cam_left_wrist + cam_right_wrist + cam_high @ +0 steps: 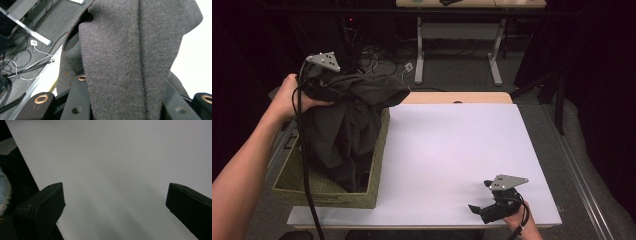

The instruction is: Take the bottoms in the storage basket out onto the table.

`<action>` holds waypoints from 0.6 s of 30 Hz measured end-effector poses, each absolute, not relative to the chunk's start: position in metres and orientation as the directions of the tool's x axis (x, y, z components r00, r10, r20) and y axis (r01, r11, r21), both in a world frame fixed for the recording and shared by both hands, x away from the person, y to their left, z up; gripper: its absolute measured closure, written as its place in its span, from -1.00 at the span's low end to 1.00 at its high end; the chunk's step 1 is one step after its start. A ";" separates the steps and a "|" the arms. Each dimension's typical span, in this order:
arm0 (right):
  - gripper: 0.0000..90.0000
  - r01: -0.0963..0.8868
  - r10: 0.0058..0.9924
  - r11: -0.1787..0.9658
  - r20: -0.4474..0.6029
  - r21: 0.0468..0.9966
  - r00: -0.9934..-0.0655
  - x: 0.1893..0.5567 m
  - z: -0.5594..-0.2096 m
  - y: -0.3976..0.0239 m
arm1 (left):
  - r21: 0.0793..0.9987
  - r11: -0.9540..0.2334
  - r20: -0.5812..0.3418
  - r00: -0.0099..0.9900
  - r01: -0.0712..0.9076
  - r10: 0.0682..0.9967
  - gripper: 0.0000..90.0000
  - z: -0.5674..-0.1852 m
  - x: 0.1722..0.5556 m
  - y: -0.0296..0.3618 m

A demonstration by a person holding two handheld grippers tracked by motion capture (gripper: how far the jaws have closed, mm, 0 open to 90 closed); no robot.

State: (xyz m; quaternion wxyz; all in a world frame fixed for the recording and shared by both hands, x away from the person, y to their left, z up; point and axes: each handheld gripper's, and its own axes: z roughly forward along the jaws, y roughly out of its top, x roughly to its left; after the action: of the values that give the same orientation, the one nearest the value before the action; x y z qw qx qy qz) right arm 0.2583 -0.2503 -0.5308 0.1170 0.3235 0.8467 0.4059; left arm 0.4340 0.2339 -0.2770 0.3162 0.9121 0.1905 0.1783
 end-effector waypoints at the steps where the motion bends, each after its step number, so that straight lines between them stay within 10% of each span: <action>1: -0.96 0.450 0.642 0.457 0.066 0.767 -0.764 0.259 -0.531 -0.250 | 0.642 -0.729 0.203 0.865 0.237 0.459 0.55 -0.276 0.434 0.233; 18: -0.96 0.457 0.648 0.448 0.072 0.768 -0.758 0.259 -0.532 -0.251 | 0.649 -0.737 0.249 0.862 0.191 0.442 0.55 -0.246 0.439 0.214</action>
State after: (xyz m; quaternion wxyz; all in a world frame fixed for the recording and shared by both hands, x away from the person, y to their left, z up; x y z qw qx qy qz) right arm 0.2592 -0.2506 -0.5324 0.1166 0.3276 0.8430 0.4105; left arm 0.4386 0.2143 -0.2463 0.3185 0.9107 0.1738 0.1974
